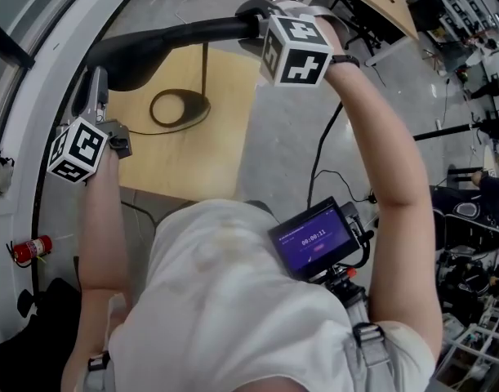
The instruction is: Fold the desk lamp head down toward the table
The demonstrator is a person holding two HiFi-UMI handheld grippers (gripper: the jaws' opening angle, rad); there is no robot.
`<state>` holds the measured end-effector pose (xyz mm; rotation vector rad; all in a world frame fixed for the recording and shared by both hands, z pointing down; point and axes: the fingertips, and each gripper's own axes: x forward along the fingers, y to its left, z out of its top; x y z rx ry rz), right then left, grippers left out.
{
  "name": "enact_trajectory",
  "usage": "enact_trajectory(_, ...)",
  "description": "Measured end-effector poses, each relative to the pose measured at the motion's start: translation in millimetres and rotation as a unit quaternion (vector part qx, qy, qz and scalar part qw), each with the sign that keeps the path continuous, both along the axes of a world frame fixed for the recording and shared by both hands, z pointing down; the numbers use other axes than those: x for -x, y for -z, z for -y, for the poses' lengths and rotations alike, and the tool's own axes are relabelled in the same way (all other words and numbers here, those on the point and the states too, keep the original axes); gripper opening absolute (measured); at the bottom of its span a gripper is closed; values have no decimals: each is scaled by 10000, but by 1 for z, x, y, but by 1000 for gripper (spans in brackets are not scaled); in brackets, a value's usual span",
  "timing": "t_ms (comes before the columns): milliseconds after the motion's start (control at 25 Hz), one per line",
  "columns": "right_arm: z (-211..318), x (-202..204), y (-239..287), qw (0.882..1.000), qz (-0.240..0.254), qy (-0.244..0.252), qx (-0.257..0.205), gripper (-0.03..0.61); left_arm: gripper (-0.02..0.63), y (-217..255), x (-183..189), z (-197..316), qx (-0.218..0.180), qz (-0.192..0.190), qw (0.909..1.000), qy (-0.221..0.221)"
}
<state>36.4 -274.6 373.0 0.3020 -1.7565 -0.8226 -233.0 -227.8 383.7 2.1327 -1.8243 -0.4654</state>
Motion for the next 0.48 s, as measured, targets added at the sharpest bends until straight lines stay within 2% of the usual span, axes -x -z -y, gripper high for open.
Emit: enact_trajectory(480, -10, -7, 4, 9994, -312, 7, -137, 229, 135, -27, -9, 0, 124, -353, 9991, -185)
